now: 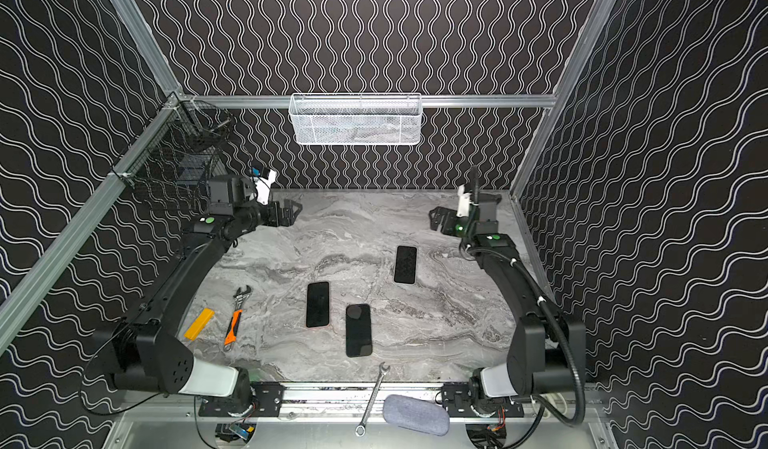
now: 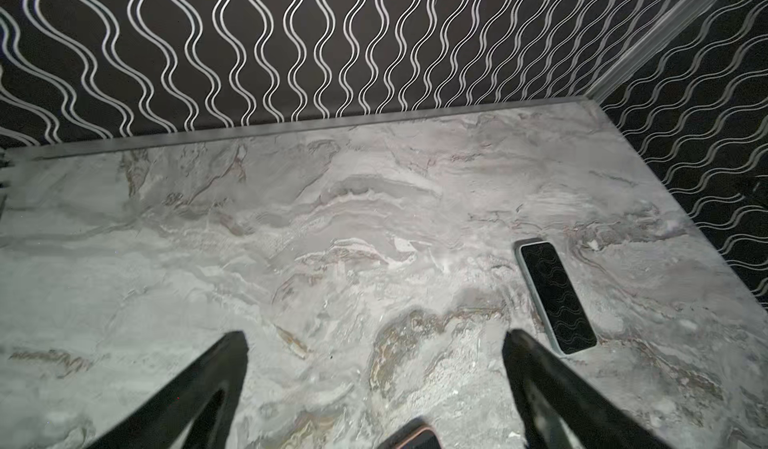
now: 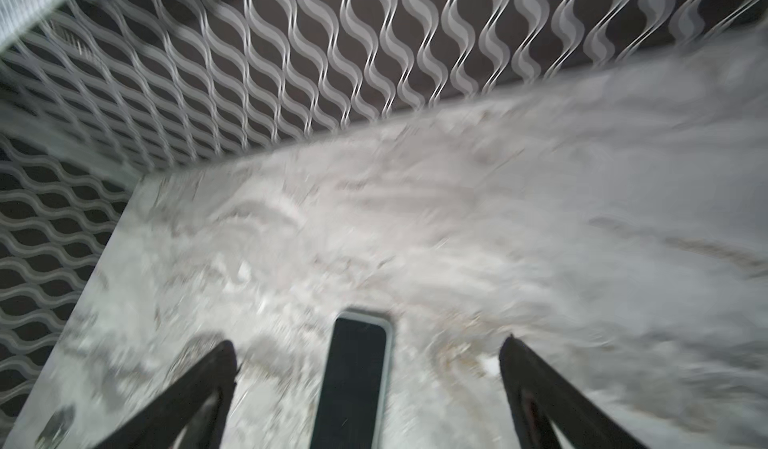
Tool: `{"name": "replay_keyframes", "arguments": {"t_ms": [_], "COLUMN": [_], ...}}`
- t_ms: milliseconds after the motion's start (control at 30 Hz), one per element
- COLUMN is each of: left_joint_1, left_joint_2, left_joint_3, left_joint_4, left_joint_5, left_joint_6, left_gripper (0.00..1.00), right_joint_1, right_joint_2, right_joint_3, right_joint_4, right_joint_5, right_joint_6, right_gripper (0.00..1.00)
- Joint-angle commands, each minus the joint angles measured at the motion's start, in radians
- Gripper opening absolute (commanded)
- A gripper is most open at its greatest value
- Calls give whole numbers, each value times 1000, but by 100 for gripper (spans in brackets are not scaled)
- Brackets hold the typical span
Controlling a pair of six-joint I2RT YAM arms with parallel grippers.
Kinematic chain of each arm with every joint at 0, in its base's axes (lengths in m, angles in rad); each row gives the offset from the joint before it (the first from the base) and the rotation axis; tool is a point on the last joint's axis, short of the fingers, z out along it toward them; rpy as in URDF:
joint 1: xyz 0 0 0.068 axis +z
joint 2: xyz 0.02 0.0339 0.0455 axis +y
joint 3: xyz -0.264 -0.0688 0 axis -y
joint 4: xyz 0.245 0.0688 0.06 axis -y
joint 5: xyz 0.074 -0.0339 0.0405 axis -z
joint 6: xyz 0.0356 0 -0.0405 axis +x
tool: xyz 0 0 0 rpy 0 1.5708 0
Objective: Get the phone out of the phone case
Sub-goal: 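Lower the right gripper over the mint-cased phone and grasp its end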
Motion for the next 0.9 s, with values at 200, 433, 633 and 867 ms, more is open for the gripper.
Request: {"name": "replay_keyframes", "arguments": {"t_ms": [200,433,633,867], "left_joint_1": [-26,-26,-26,-25], "left_joint_2": [-43,-44,-37,-37], "left_joint_3": [-24,-26,-24,-26], "left_joint_4": [47,47,47,46], "left_joint_5": [-149,-161,-155,-159], "left_joint_6": [-30,-49,-66,-81], "left_gripper": [99,99,99,99], "right_joint_1": [226,325,335,335], "right_joint_2": [161,334,466,493], "right_joint_3": [92,219,310,297], "right_joint_4": [-167,-317,-416,-459], "right_joint_5": [262,354,351,373], "right_joint_6": [178,230,241,241], "right_gripper": [100,100,100,99]}}
